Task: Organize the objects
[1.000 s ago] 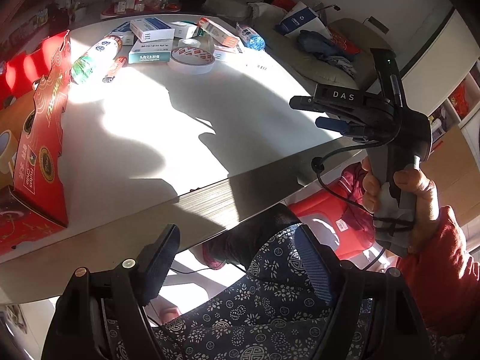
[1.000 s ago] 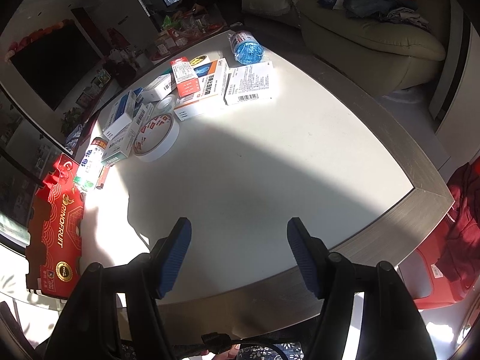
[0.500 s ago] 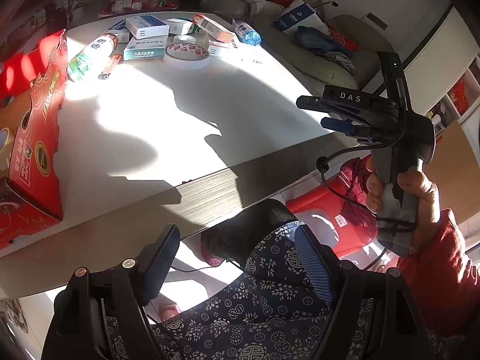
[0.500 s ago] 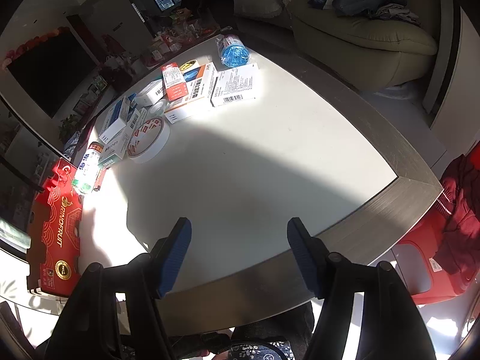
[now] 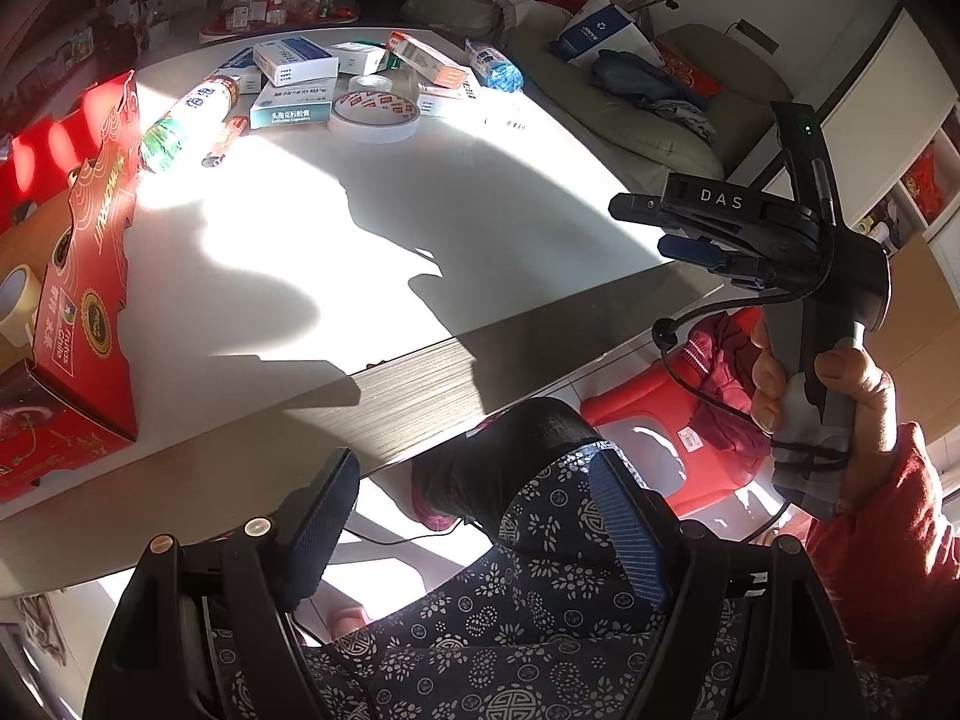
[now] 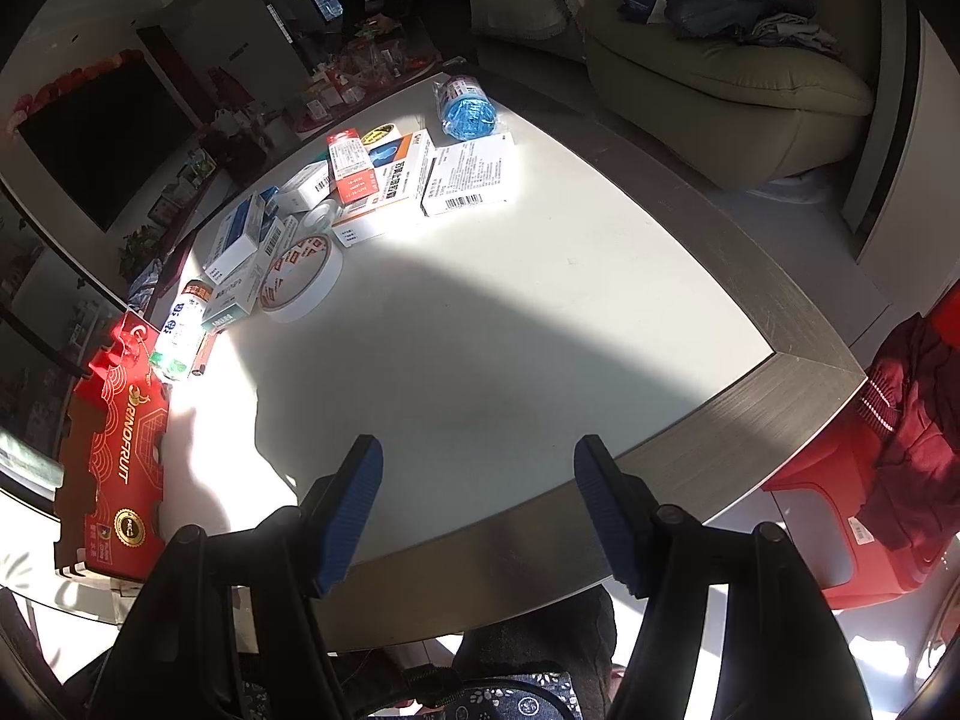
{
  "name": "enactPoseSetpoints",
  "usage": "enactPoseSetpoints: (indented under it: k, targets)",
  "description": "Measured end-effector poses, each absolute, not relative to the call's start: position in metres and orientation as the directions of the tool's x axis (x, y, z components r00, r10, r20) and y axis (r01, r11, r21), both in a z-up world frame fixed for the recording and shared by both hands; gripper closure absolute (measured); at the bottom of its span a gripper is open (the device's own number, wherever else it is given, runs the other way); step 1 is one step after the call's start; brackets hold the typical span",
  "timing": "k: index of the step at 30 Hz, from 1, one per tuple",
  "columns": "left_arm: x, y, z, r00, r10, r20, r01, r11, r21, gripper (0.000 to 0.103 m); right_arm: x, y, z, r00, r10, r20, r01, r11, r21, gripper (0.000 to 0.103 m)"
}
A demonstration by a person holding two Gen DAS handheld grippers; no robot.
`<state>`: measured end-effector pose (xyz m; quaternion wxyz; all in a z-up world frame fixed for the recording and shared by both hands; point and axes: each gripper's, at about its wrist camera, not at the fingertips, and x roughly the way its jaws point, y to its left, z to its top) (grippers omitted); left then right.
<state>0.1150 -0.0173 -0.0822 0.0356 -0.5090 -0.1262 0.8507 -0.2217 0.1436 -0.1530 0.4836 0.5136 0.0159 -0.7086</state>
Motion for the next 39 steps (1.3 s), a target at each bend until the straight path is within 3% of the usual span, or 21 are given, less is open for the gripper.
enactPoseSetpoints:
  k: [14,24,39]
  targets:
    - [0.051,-0.048,-0.030,-0.433,-0.014,-0.901,0.180,-0.981,-0.071,0.020,-0.241,0.115,-0.101,0.054,-0.648,-0.760,0.777,-0.451,0.440,0.037]
    - [-0.057,-0.104,-0.002,-0.338,0.005,-0.941,0.333,-0.935,-0.124,0.020,-0.272,0.021,-0.058,0.168,-0.562,-0.810,0.838,-0.351,0.418,0.037]
    - [-0.188,-0.187,-0.036,-0.185,-0.051,-0.981,0.524,-0.850,-0.055,0.020,-0.290,-0.115,-0.063,0.176,-0.475,-0.862,0.886,-0.305,0.349,0.037]
